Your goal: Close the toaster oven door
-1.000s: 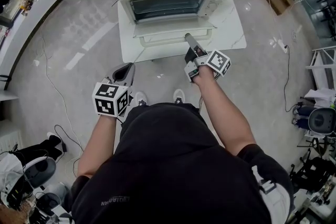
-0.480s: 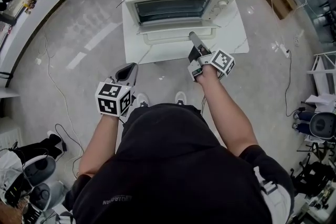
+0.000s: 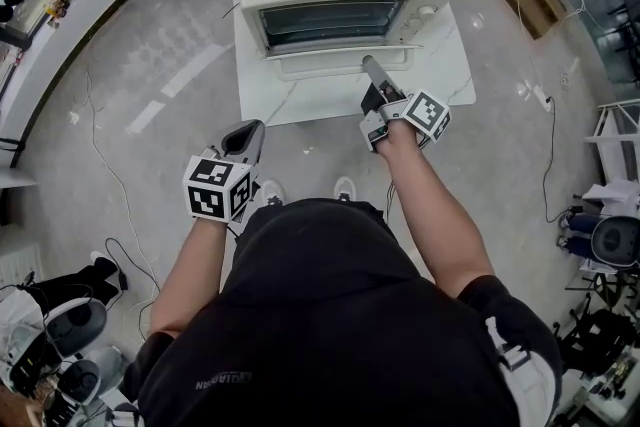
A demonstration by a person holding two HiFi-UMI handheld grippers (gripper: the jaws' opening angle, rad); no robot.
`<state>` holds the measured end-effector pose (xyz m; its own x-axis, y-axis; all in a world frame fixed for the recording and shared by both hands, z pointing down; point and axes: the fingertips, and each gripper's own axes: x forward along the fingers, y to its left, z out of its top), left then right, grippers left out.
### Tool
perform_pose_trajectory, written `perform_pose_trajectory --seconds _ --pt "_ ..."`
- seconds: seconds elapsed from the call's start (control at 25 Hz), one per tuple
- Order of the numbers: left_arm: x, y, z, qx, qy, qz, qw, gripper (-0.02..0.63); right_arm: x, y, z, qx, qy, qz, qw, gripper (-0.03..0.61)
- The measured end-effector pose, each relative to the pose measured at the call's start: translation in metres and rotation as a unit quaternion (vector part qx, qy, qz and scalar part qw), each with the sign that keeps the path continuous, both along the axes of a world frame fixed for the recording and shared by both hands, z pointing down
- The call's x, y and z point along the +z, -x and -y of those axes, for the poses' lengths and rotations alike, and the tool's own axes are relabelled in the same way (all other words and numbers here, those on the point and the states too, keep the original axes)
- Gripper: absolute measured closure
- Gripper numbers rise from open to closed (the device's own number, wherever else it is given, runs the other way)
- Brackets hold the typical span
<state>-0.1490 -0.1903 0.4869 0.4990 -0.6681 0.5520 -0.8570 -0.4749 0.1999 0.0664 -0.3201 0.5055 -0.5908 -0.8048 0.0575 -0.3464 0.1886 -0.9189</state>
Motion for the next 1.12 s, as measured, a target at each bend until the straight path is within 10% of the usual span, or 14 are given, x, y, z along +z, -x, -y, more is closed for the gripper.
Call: perform_pose_trajectory --seconds 1.12 --pt "-0.002 0.0 0.024 -0.01 -0.002 -0.005 0.9999 0.611 -0.032 0.004 0.044 -0.007 -0.042 -0.011 0.999 0.417"
